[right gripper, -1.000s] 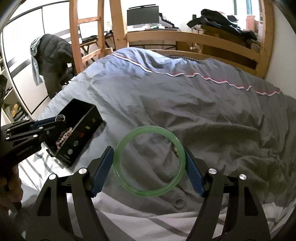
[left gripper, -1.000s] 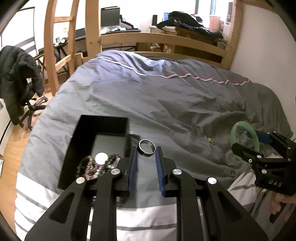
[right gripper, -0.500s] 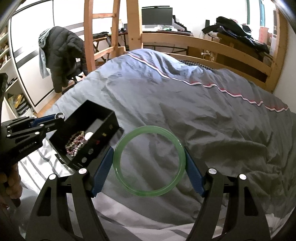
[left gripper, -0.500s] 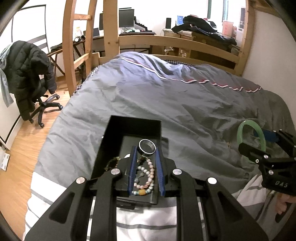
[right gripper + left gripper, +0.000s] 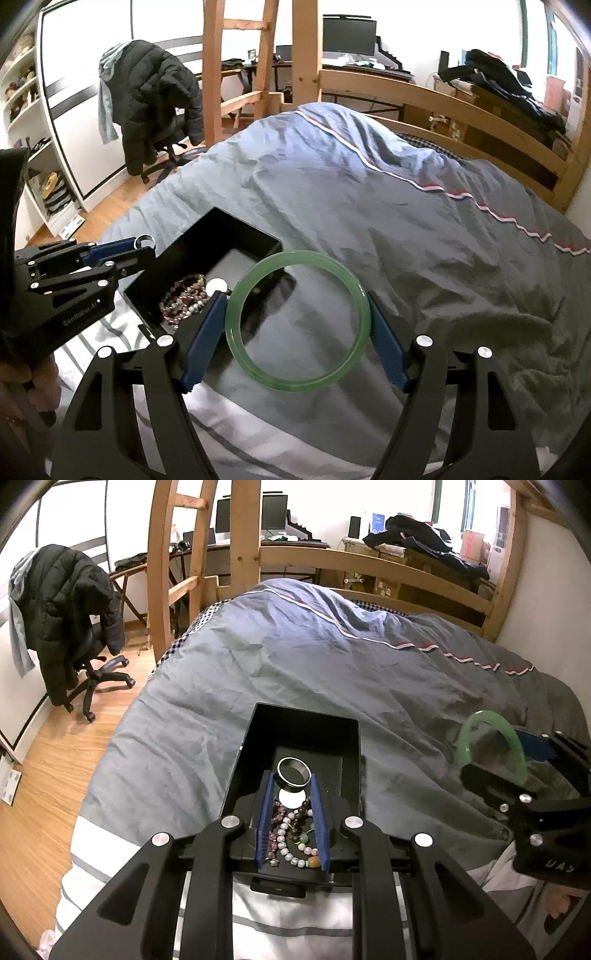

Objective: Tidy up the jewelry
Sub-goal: 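Carry the ring in the left tool while the right tool carries the bangle over the black box, then open both tools to drop the ring and bangle into the black box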

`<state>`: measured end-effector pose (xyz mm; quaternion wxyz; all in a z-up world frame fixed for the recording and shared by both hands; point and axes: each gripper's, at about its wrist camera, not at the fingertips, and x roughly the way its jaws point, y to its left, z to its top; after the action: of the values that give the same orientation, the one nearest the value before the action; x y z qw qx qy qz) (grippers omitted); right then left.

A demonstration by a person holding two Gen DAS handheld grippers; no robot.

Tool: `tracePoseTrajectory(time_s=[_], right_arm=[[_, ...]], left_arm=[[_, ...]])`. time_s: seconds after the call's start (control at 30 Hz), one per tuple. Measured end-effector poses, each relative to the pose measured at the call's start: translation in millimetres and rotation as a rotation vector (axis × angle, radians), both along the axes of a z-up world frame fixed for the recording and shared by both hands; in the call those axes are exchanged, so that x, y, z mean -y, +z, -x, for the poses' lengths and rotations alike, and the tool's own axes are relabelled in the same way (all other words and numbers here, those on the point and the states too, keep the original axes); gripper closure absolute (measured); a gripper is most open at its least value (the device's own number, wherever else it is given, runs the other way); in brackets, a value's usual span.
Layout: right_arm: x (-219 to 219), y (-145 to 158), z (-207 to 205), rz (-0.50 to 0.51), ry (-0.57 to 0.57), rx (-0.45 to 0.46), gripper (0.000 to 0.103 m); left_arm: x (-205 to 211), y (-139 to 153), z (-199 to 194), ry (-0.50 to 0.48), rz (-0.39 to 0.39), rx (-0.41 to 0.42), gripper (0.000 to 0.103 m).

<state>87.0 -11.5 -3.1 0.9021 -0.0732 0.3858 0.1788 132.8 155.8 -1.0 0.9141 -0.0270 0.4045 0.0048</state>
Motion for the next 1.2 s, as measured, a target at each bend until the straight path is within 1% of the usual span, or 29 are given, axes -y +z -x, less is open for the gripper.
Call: tracePoseTrajectory(time_s=[0.3,0.57,0.77,0.9,1.07,1.2], right_arm=[[-33,-10,-11,0.002,0.046,-0.017,0.029],[-59,-20,-17,0.002,0.095,-0.028,0.029],[-66,-32,-23,0.011,0.102,-0.046,0.029],[-71,-37,-25,0.023,0.109,-0.051,0.029],[-76,-39,-27,-0.002,0.121,-0.053,0.029],[-79,-42,-29,-0.004,0.123,-0.054,0.029]], left_arm=[[-16,-2,-3,0.018,0.02,-0.004,0.083],[-23,-12,-10,0.041,0.024,-0.05,0.083],[-28,-16,-12,0.051,0.034,-0.069,0.083],[-29,-23,-15,0.075,0.011,-0.098,0.083],[-34,-29,-17,0.106,-0.002,-0.131,0.083],[-39,-35,-19,0.122,0.009,-0.153,0.083]])
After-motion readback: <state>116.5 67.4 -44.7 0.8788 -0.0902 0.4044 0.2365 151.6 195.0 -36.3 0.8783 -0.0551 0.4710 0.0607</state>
